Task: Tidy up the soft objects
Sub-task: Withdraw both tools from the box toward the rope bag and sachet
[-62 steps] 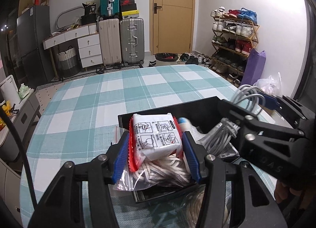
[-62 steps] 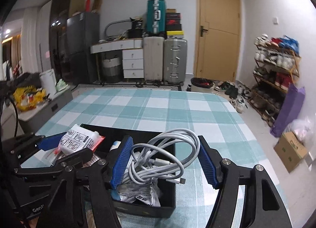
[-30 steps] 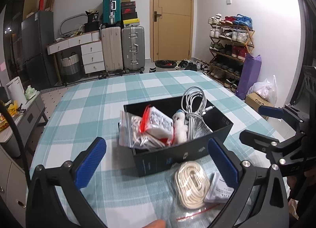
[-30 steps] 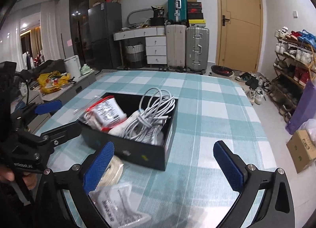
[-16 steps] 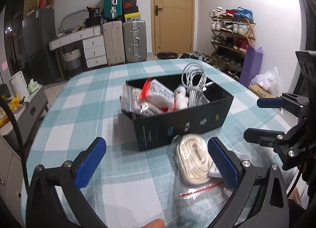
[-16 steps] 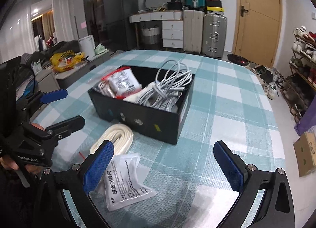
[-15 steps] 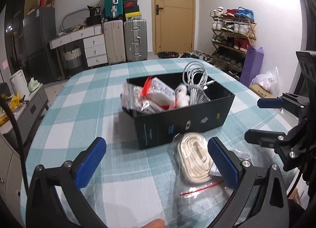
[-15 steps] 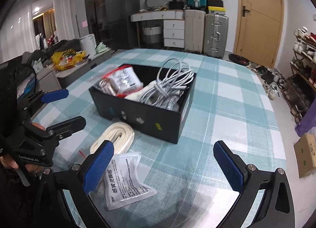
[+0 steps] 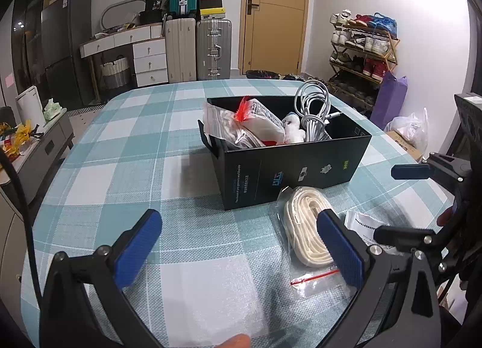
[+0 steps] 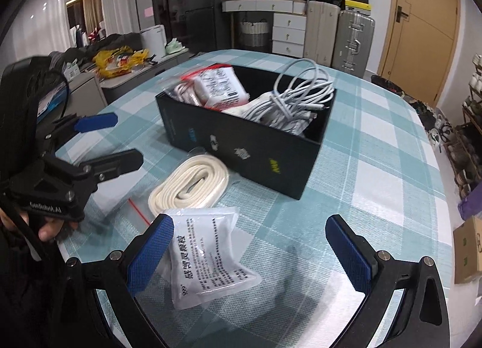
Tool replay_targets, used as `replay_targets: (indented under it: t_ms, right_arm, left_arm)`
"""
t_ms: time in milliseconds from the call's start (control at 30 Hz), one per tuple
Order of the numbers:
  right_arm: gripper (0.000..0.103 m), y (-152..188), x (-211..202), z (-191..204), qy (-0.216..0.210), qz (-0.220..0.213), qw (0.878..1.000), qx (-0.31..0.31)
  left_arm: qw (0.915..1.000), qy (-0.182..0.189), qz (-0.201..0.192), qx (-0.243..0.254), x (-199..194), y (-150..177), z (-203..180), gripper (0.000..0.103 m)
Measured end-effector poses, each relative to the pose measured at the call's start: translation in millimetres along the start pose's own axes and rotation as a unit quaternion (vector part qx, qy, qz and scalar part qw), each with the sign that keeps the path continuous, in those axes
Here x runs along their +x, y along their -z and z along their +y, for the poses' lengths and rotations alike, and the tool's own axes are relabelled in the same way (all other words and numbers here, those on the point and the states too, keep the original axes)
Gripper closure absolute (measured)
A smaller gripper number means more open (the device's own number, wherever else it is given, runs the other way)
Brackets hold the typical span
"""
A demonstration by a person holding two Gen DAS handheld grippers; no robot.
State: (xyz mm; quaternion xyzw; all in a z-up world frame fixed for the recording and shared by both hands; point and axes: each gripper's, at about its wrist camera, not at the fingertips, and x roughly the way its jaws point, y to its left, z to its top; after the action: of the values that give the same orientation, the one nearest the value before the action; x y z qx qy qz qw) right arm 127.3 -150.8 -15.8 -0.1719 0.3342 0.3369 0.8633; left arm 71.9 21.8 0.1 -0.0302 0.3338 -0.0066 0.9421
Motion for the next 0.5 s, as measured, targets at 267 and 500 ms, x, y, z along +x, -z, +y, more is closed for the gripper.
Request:
replay_targets:
  t_ms: [267,500]
  right_arm:
    - [0.001,4,6,2,-0.012,0.014,1.0,-0.004]
    - [0.001,8,14,7,-0.021,0.032,0.999,-0.015]
  left_arm:
    - [0.9999,0.001,0.004,0.009,0,2,-3,0.0]
    - [1.0,0.002,0.006,0.007,1,2,-2,0.0]
